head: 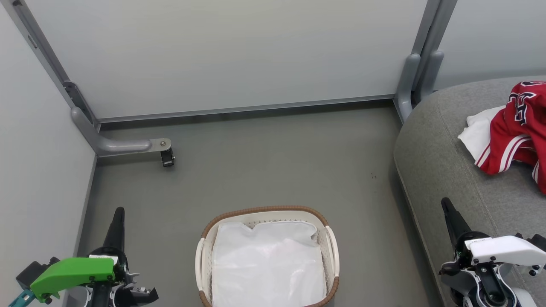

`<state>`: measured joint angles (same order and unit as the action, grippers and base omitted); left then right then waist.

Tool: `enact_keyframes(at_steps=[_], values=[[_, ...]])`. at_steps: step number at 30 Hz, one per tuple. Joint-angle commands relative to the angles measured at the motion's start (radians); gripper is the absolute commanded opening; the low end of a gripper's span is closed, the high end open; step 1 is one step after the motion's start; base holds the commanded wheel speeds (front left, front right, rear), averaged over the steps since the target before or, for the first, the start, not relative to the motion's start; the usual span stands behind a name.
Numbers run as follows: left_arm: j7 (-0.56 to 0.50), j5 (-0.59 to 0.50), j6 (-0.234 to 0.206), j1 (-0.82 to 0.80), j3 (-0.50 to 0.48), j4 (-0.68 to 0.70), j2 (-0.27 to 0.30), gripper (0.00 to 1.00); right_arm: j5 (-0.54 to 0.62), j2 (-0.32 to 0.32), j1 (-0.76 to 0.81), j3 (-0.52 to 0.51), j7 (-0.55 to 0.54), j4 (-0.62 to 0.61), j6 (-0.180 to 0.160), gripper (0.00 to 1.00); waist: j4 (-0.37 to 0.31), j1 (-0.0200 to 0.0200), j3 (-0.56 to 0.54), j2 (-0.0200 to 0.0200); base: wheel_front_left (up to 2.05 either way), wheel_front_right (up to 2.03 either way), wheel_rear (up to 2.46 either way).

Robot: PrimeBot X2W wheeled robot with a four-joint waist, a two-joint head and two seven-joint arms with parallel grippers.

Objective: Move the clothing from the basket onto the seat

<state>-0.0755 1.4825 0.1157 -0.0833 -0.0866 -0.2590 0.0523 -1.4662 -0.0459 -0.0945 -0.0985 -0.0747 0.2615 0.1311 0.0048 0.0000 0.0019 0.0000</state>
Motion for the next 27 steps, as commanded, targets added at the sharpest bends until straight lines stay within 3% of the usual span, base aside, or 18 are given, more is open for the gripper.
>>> enact_keyframes(at_steps=[1, 27], values=[[-0.007, 0.019, 0.008, -0.021, -0.006, 0.009, 0.001, 0.00, -0.022, -0.006, -0.016, -0.006, -0.008, -0.009, -0.001, 0.00, 0.000, 0.0000, 0.000, 0.0000, 0.00, 0.00, 0.00], [-0.042, 0.132, 0.018, -0.031, -0.031, 0.015, -0.002, 0.00, -0.149, -0.007, -0.017, -0.017, -0.043, -0.020, -0.001, 0.00, -0.005, 0.0000, 0.001, 0.0000, 0.00, 0.00, 0.00]])
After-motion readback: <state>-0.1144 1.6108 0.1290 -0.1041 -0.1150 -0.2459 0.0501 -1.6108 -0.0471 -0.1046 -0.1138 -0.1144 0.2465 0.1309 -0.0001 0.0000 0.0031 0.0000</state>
